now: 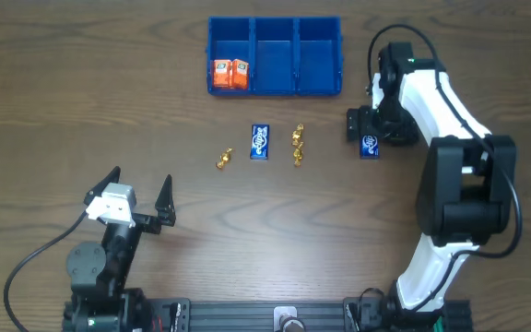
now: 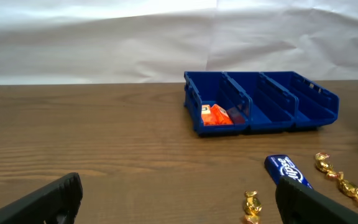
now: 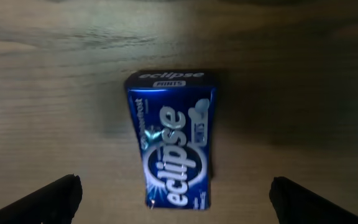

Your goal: Sort Candies Into Trays

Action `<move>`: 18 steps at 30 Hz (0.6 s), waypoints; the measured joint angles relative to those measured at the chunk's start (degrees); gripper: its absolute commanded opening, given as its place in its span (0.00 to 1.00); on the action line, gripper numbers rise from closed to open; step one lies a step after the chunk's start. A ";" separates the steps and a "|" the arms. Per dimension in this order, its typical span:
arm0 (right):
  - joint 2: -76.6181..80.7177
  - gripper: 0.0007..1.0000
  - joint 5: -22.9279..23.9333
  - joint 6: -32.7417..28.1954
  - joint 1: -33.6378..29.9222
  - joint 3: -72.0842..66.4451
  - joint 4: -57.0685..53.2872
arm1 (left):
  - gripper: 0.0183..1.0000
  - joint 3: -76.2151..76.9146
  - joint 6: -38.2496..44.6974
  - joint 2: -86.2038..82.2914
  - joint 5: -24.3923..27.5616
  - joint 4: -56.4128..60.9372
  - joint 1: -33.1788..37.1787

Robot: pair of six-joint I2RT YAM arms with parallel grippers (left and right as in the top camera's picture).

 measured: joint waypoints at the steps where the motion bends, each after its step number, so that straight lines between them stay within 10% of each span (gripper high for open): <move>1: 0.24 1.00 0.33 0.00 0.15 0.00 0.02 | 1.00 0.00 0.00 0.00 0.00 0.00 0.00; 18: 3.39 0.80 4.35 -0.31 1.07 -1.29 3.08 | 1.00 0.00 0.00 0.00 0.00 -0.02 0.00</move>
